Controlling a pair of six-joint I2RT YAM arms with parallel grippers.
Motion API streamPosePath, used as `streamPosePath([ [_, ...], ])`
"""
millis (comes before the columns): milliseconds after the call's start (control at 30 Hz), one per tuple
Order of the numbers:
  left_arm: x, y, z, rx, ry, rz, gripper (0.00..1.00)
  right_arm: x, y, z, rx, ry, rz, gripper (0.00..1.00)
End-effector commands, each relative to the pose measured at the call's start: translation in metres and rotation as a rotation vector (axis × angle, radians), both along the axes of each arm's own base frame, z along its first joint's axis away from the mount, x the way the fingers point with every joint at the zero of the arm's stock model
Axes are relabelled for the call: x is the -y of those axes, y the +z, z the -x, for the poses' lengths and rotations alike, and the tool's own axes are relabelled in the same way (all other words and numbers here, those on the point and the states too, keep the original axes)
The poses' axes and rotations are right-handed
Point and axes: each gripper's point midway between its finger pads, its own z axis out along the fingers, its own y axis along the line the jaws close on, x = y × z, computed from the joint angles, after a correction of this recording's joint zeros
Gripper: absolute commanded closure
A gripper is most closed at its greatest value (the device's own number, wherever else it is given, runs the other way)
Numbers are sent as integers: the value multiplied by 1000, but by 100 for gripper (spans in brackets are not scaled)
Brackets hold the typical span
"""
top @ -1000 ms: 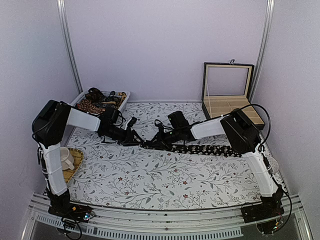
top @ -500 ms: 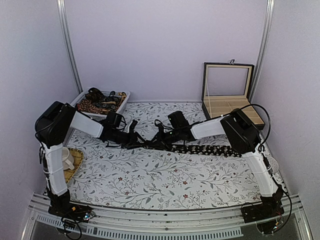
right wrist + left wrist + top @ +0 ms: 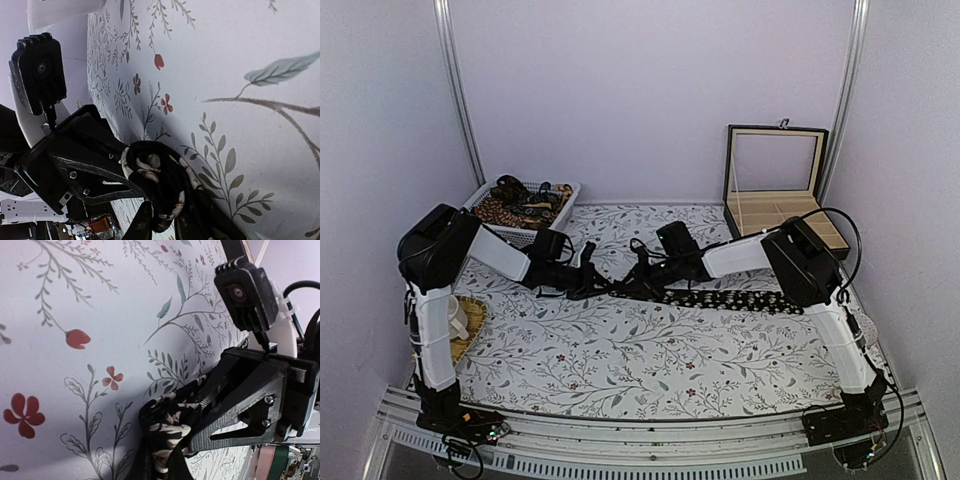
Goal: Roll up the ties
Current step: Roll the tie at the center of the board.
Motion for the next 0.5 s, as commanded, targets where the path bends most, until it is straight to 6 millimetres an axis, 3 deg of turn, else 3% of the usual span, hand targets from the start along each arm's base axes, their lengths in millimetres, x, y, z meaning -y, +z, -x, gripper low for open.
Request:
streamPosePath([
  [0,-6,-41,23,-90,23,-104,100,15,-57,9,-83,-9,83,79],
  [67,-9,-39,22,-79,39,-130,100,19,-49,7,-65,-15,83,65],
  [133,-14,-35,20,-58,58,-173,100,25,-32,3,-35,-22,80,58],
  [200,-19,-27,16,-28,75,-220,100,34,-5,-3,21,-25,65,54],
  [267,-25,-21,13,3,93,-286,100,44,39,-6,96,-22,38,50],
  [400,-32,-12,7,63,118,-431,100,72,81,-3,200,-21,50,47],
  [467,-31,5,4,115,128,-488,100,88,95,2,240,-28,59,46],
])
